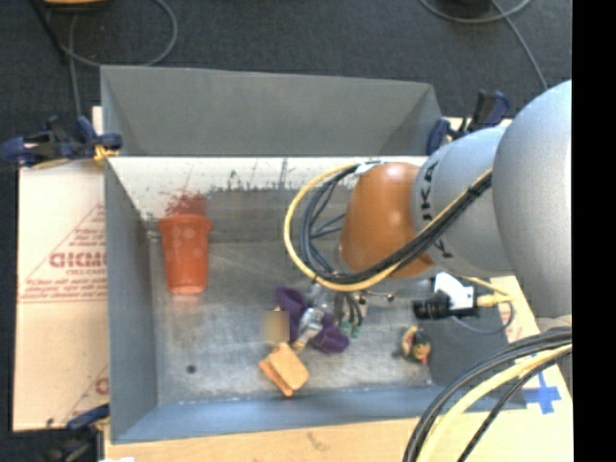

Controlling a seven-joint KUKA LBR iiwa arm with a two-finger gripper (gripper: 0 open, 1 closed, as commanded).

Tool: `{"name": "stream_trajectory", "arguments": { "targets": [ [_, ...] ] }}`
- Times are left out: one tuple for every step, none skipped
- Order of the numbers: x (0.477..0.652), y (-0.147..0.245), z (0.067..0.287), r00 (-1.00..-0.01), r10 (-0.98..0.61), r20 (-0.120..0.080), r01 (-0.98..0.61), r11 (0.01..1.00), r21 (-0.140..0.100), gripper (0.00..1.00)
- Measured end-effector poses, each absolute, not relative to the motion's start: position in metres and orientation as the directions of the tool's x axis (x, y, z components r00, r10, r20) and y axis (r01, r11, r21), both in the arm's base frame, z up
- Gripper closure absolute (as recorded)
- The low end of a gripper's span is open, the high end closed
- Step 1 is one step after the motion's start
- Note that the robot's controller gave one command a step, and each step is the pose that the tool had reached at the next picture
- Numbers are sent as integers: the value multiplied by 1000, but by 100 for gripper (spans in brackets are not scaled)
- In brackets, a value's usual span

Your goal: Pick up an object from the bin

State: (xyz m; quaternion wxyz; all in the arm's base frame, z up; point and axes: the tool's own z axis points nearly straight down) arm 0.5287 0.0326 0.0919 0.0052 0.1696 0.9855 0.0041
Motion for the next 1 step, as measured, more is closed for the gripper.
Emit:
{"name": "stream_trajectory", "arguments": {
  "targets": [
    [529,33,92,-942,334,-9,334,942,10,100]
  ]
}}
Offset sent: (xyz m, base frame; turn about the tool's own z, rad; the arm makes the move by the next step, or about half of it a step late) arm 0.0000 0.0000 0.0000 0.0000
